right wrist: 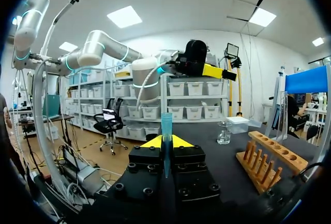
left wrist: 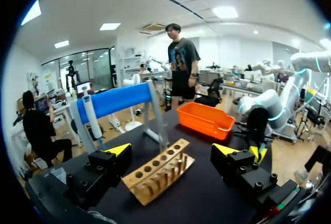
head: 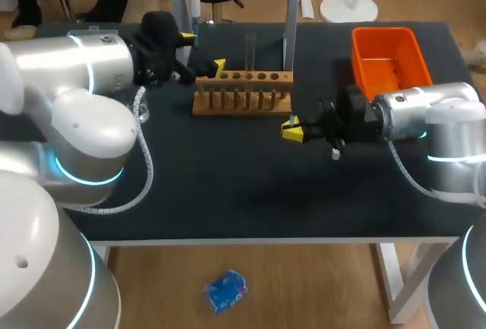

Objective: Invert the test tube, pick up the pipette, mount the tip to pipette, aspirate from beaker and dispense into the tube, eject the tip, return the pipette, and cap with the stopper.

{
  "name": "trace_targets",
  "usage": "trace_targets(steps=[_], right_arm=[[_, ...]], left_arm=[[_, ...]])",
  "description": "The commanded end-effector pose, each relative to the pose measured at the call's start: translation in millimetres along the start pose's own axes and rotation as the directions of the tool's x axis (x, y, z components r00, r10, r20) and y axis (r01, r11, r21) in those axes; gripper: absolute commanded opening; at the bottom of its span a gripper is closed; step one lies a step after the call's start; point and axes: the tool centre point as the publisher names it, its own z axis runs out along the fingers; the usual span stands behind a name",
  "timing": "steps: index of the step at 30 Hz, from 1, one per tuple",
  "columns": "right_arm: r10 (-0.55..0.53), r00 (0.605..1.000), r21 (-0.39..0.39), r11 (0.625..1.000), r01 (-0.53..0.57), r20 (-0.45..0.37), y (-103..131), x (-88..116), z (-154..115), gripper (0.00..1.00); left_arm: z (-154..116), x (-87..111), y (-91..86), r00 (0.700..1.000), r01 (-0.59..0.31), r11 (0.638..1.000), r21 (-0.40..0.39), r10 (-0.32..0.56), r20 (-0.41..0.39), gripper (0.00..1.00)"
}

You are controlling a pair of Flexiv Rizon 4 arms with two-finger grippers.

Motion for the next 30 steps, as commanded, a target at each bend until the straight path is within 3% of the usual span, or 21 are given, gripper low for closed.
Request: trace_targets(steps=[1, 4, 26, 30], right_arm=[[0.0, 1.0, 0.002, 1.0, 0.0, 0.001, 0, 0, 0, 0.0], [0.0, 1.0, 0.002, 1.0, 0.0, 0.001, 0, 0, 0, 0.0], [0.0, 1.0, 0.002, 1.0, 0.0, 0.001, 0, 0, 0, 0.0], [0.0, 1.0, 0.002, 1.0, 0.0, 0.001, 0, 0, 0, 0.0]], left_arm=[[20, -10.6, -9.9, 0.994, 0.015, 0.999, -0.037, -0.011, 0.113, 1.0], [26, -25.3, -16.7, 0.981, 0.038, 0.998, -0.045, -0.028, 0.191, 1.0], [27, -28.1, -18.3, 0.98, 0.053, 0.997, -0.058, -0.041, 0.196, 1.0], [40, -46.4, -20.0, 0.966, 0.009, 0.998, -0.065, 0.008, 0.258, 1.0]])
